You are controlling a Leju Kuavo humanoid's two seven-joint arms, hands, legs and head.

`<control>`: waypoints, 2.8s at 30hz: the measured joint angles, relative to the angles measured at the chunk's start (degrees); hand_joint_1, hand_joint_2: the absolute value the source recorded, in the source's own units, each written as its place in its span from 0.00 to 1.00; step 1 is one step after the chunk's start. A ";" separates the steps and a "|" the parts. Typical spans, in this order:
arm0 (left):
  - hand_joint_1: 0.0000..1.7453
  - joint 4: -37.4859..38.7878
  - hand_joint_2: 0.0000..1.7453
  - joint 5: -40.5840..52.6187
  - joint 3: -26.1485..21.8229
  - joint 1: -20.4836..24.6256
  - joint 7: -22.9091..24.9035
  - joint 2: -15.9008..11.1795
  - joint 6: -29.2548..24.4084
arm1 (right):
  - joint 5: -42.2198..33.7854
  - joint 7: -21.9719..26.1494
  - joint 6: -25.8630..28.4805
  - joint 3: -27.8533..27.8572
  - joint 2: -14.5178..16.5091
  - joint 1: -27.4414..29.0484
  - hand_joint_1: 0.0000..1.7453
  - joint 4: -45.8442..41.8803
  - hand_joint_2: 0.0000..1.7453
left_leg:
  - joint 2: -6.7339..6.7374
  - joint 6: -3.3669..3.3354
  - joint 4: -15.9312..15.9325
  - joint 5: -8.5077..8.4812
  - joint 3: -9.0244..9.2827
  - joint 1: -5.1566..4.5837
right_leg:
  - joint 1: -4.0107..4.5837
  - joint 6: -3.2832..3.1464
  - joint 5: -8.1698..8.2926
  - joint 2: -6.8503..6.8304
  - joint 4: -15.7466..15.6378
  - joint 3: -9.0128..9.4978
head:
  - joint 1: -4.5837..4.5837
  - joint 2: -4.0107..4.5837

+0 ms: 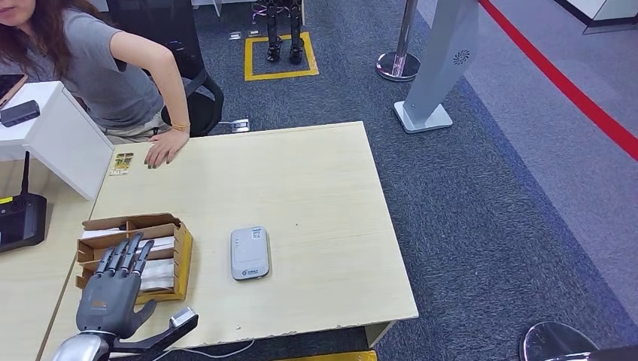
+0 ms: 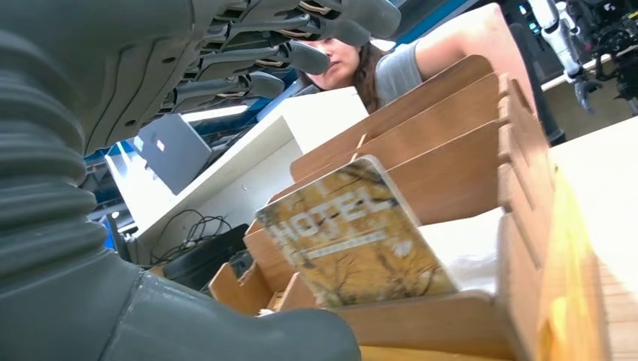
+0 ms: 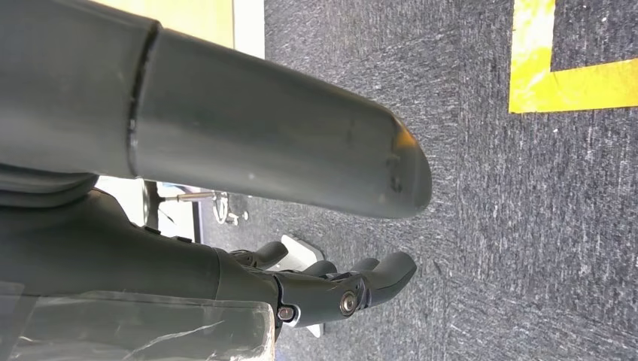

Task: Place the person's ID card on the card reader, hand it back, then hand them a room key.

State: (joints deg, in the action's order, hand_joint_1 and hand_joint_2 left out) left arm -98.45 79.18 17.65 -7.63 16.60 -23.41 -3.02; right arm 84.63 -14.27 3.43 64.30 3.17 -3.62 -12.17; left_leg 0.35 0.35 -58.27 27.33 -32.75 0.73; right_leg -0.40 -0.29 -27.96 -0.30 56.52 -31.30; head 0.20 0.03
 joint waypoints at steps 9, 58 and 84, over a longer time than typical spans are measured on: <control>0.00 1.09 1.00 -0.23 0.96 0.90 -0.34 0.34 0.02 | 0.00 0.00 0.00 0.00 0.00 -0.01 0.00 0.01 0.00 | 0.00 0.00 0.00 0.00 0.00 0.00 | 0.00 0.00 0.00 0.00 0.00 -0.01 | -0.01 0.00; 1.00 4.12 1.00 -3.47 2.14 5.25 -1.20 1.02 1.56 | -0.14 0.07 1.40 0.94 0.00 -0.09 0.00 0.00 0.00 | -0.01 -0.02 0.00 -0.02 0.01 0.00 | 0.00 0.00 0.01 -0.01 0.00 0.00 | -0.01 -0.01; 1.00 4.64 1.00 -27.34 4.03 46.12 -4.26 0.91 6.68 | 1.29 3.20 0.79 0.80 -0.43 -1.29 0.00 -0.04 0.00 | -0.06 -0.02 -0.06 -0.29 -0.16 0.02 | 0.01 -0.09 0.25 -0.08 0.06 -0.16 | 0.00 -0.01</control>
State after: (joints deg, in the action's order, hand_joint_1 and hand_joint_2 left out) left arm -93.81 51.84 21.68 38.49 12.34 -22.51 3.67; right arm 85.92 -11.07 4.22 65.10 2.74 -4.91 -12.22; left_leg 0.29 0.33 -58.33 27.04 -32.91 0.75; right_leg -0.39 -0.38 -27.70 -0.38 56.58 -31.47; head 0.20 0.03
